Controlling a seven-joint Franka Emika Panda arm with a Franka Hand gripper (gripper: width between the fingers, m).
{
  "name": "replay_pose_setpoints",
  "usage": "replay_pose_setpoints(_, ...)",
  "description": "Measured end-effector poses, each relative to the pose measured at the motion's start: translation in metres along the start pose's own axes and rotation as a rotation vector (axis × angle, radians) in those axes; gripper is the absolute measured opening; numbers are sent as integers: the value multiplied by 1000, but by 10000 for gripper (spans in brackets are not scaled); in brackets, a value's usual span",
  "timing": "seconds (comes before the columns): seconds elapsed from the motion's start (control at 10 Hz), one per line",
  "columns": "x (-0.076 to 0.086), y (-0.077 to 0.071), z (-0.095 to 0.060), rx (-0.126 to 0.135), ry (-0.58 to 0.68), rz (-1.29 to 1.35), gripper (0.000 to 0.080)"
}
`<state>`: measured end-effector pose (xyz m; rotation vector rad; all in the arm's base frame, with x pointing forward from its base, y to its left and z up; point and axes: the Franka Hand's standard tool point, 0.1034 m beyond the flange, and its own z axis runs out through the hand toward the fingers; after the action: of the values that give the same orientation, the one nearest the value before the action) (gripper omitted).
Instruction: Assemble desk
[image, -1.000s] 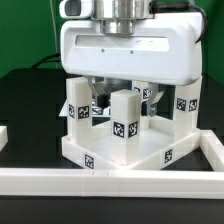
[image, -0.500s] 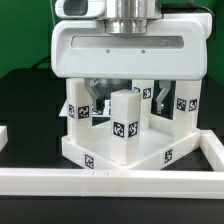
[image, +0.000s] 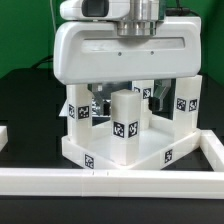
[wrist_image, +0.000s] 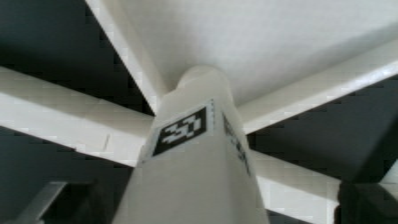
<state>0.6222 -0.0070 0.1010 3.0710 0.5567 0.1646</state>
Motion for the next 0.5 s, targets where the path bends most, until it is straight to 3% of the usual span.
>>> replay_pose_setpoints(0.4, -1, 4, -1, -8, -3, -196, 648)
replay_pose_setpoints(0.5, -1, 4, -1, -8, -4, -191, 524)
